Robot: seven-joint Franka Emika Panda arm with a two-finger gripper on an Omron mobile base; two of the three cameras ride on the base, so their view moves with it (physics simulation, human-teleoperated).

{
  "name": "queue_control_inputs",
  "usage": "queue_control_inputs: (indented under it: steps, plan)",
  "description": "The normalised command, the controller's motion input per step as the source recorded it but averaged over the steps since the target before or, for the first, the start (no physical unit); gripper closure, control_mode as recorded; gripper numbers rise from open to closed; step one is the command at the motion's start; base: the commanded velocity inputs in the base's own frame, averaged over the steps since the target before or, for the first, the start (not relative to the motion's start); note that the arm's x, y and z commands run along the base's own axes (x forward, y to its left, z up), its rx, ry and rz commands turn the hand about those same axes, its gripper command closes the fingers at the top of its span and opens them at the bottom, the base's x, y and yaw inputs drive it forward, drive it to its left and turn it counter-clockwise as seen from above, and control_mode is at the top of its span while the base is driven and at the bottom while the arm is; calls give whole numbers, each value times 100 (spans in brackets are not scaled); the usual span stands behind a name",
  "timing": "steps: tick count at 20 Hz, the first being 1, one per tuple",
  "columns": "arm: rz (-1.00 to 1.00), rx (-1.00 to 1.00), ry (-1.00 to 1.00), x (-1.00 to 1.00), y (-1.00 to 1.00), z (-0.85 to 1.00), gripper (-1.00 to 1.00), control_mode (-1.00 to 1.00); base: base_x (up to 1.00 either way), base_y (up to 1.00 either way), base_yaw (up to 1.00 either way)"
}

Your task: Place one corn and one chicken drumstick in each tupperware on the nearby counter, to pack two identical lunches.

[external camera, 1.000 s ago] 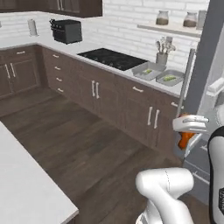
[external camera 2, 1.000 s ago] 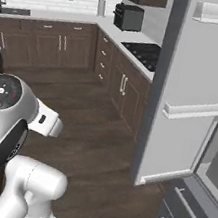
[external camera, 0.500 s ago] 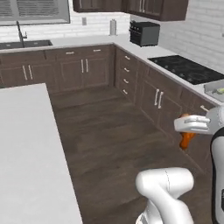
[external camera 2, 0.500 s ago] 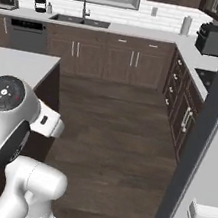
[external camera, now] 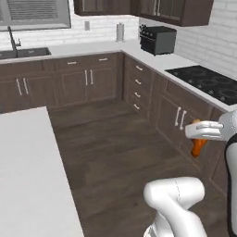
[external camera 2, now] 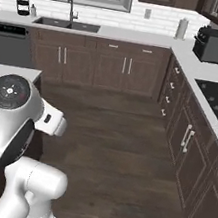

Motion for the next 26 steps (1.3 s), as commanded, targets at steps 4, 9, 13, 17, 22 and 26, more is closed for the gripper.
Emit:
queue_control_inputs:
  steps: [4,9,13,17,22,26]
  plan:
    - [0,0,0,0,0,0,100,100,94,-6,-58]
    - [0,0,0,0,0,0,100,100,63,-10,-79]
    - [0,0,0,0,0,0,100,100,56,-3,-85]
    - [0,0,0,0,0,0,100,100,74,0,-81]
    - [0,0,0,0,0,0,100,100,99,0,-70]
    - [0,0,0,0,0,0,100,100,100,0,-58]
